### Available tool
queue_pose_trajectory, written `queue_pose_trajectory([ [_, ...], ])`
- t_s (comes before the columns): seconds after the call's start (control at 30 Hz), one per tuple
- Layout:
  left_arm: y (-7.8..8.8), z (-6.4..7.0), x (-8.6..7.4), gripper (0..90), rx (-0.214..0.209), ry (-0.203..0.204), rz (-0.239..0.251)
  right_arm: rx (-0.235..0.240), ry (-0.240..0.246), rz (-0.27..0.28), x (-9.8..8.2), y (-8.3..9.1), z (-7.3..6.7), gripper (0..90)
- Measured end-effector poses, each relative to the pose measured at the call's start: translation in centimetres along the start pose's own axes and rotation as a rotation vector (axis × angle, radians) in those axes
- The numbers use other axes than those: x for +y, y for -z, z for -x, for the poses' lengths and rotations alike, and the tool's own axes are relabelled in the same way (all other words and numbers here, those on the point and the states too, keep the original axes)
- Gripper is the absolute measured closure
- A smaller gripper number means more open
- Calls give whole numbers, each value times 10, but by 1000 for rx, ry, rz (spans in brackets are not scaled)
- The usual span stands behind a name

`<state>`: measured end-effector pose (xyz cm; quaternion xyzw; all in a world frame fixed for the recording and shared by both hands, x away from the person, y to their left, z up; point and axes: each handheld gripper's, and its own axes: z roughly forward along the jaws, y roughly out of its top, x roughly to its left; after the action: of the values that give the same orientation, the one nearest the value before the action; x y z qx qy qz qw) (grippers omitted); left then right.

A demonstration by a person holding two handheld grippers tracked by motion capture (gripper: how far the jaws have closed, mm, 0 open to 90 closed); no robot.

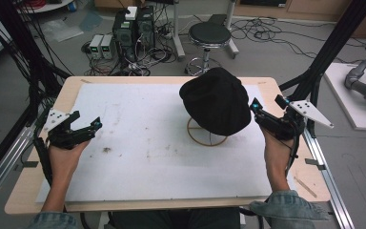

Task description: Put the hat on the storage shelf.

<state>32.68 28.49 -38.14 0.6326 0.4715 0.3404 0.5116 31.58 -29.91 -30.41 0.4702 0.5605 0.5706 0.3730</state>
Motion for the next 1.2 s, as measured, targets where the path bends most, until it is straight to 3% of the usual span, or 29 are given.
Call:
queue_pose_trajectory([
  [0.73, 1, -2, -4, 170, 18, -4, -3, -28, 19, -80, -67, 15, 21, 113],
  [0.9, -1, -1, -4, 171, 14, -11, -3, -36, 51, -99, -76, 16, 23, 113],
  [1.2, -3, 1, -4, 170, 13, -19, -9, -42, 41, -117, -83, 16, 27, 112],
])
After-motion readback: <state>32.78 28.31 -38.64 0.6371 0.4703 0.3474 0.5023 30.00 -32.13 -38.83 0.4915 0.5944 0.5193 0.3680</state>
